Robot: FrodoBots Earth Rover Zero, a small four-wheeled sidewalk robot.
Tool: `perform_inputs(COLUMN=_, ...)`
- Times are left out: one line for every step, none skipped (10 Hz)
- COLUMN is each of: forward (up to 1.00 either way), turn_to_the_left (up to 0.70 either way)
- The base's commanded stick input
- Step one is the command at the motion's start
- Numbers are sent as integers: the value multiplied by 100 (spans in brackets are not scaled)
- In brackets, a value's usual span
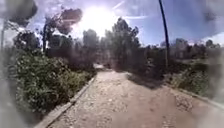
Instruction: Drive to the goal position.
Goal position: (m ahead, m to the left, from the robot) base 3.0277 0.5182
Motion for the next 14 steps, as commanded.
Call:
perform_inputs(forward=70, turn_to_the_left=-35)
perform_inputs(forward=70, turn_to_the_left=-35)
perform_inputs(forward=70, turn_to_the_left=-35)
perform_inputs(forward=70, turn_to_the_left=-35)
perform_inputs(forward=70, turn_to_the_left=-30)
perform_inputs(forward=70, turn_to_the_left=-22)
perform_inputs(forward=70, turn_to_the_left=-13)
perform_inputs(forward=70, turn_to_the_left=-5)
perform_inputs(forward=70, turn_to_the_left=-4)
perform_inputs(forward=70, turn_to_the_left=-14)
perform_inputs(forward=70, turn_to_the_left=-24)
perform_inputs(forward=70, turn_to_the_left=-34)
perform_inputs(forward=70, turn_to_the_left=-35)
perform_inputs(forward=70, turn_to_the_left=-35)
